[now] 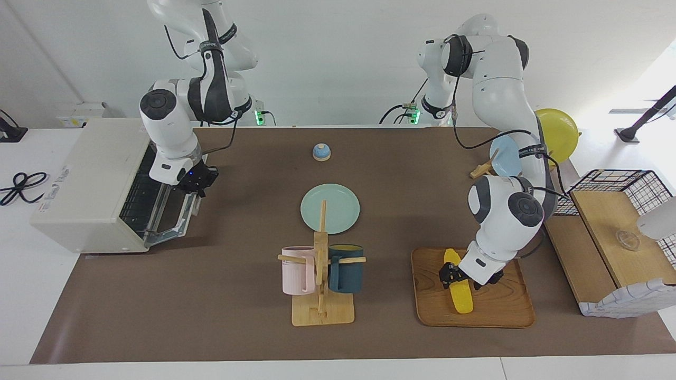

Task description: Put corn in oven

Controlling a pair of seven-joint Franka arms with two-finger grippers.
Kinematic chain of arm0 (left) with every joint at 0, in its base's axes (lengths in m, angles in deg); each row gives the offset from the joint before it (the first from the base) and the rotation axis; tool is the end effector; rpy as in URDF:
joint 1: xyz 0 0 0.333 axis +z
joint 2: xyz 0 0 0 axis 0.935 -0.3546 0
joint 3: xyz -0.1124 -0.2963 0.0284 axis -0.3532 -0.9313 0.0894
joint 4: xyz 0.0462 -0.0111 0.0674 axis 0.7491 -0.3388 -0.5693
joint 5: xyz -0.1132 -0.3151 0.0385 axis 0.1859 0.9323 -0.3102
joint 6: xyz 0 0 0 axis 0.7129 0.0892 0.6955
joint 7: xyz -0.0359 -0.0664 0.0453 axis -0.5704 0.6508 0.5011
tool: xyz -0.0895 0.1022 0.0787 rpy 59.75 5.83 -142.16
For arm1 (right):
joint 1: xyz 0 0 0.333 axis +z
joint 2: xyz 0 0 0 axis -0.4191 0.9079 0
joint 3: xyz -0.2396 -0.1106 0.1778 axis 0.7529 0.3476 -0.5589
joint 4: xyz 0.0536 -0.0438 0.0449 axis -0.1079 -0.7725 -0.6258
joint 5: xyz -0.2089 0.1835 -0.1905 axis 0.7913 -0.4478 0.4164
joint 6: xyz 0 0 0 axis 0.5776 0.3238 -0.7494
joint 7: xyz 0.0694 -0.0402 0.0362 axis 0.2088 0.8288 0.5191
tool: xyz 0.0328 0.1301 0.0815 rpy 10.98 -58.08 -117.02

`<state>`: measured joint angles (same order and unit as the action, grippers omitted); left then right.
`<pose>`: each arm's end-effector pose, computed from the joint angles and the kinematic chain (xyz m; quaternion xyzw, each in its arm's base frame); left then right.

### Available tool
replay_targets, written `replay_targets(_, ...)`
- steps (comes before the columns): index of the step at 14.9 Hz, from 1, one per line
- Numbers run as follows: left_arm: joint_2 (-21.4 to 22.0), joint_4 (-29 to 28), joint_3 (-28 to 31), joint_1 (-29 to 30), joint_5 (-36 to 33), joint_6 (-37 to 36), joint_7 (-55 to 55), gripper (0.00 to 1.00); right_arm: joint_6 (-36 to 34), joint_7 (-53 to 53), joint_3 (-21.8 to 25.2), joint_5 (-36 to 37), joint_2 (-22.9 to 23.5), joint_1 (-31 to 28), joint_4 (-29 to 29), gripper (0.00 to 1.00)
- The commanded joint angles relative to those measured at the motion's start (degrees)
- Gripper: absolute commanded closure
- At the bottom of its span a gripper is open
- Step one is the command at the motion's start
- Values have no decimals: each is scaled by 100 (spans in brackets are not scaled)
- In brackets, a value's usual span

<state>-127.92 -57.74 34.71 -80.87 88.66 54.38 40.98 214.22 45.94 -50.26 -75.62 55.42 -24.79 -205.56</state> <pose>0.6978 -0.1522 0.2922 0.9953 -0.0609 0.0600 0.0451 0.4723 0.0031 0.3618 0.9725 0.2289 -0.0251 0.0342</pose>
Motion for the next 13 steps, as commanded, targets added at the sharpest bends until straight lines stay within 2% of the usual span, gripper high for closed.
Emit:
replay_targets(1,-125,159,50,-31,16,54,69,24,562,307,127,218,166,71,-228,100)
replay_targets(2,-125,159,50,-31,16,54,69,26,667,466,127,218,148,133,-351,100)
replay_targets(5,-125,159,41,3,25,54,69,47,800,555,127,218,210,204,-466,100)
replay_targets(6,-116,159,41,4,34,37,69,57,809,538,127,218,210,186,-483,100)
replay_targets(9,-116,177,41,-22,86,-16,52,100,844,564,127,200,175,204,-598,100)
replay_targets(13,94,185,50,-40,314,-217,-10,100,1063,564,118,-71,245,221,-703,100)
